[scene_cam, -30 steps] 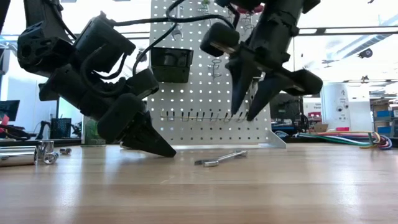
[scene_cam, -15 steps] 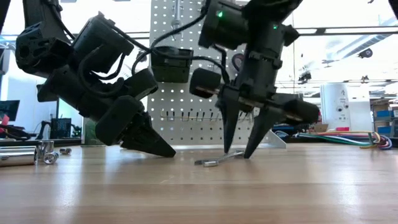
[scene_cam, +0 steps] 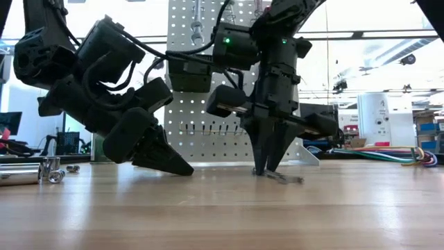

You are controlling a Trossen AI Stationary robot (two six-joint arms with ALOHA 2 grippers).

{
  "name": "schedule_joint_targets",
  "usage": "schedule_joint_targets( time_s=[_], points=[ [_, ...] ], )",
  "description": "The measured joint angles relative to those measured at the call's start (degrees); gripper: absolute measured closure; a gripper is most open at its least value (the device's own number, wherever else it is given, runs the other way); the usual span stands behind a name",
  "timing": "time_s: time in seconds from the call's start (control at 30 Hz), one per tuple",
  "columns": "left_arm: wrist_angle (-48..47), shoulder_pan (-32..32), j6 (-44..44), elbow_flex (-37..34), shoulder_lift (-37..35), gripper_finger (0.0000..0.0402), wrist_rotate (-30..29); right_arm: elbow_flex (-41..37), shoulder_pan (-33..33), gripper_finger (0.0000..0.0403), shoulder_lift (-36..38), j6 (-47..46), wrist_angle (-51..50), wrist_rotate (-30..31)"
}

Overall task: Hang tools onto peg board
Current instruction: Hang the silver wrench on the pegboard

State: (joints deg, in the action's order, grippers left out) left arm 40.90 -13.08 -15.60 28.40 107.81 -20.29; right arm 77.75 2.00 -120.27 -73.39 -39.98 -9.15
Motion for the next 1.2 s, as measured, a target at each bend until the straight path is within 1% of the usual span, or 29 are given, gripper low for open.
schedule_joint_targets(
  time_s=[0.07, 0.13, 0.33, 0.37, 0.53, 0.67, 0.8, 0.9, 1.03, 1.1, 1.2],
  points=[
    [0.31, 0.0, 0.01, -0.07, 0.04, 0.0246, -0.02, 0.22, -0.02, 0.0384, -0.28, 2.25, -0.32, 0.22],
    [0.33, 0.0, 0.02, -0.07, 0.04, 0.0246, -0.04, 0.38, 0.14, 0.0394, -0.59, 5.14, -0.5, 0.43],
    [0.35, 0.0, 0.11, -0.09, 0.02, 0.0246, -0.1, 0.43, 0.76, 0.0398, -0.03, 9.1, -0.55, 2.6],
    [0.37, 0.0, 0.11, -0.11, 0.02, 0.0246, -0.11, 0.71, 1.02, 0.0399, 0.58, 9.74, -0.97, 3.43],
    [0.66, 0.0, 0.1, -0.33, 0.02, 0.0246, -0.1, 2.55, 3.35, 0.0401, 4.29, 10.41, -3.59, 12.03],
    [1.57, 0.0, 0.17, -0.44, 0.02, 0.0246, 0.15, 5.27, 5.8, 0.04, 8.95, 10.06, -7.08, 15.32],
    [5.46, 0.06, 1.49, -0.71, 0.16, 0.0246, 1.81, 6.04, 7.57, 0.04, 11.39, 9.4, -8.2, 19.43],
    [10.94, -0.06, 2.71, -1.07, 0.37, 0.0246, 5.54, 6.85, 8.64, 0.0401, 12.38, 9.21, -8.06, 21.92],
    [24.02, -0.1, 3.86, -2.46, 0.22, 0.0246, 11.44, 7.73, 10.33, 0.0401, 12.58, 10.72, -5.6, 26.07],
    [30.52, -0.09, 4.16, -4.02, 0.22, 0.0246, 14.03, 7.73, 11.16, 0.0402, 12.55, 12.1, -1.67, 28.05],
    [39.58, 0.06, 4.19, -7.29, 0.15, 0.0246, 14.76, 7.49, 12.75, 0.0402, 12.55, 17.4, 7.2, 30.67]
  ],
)
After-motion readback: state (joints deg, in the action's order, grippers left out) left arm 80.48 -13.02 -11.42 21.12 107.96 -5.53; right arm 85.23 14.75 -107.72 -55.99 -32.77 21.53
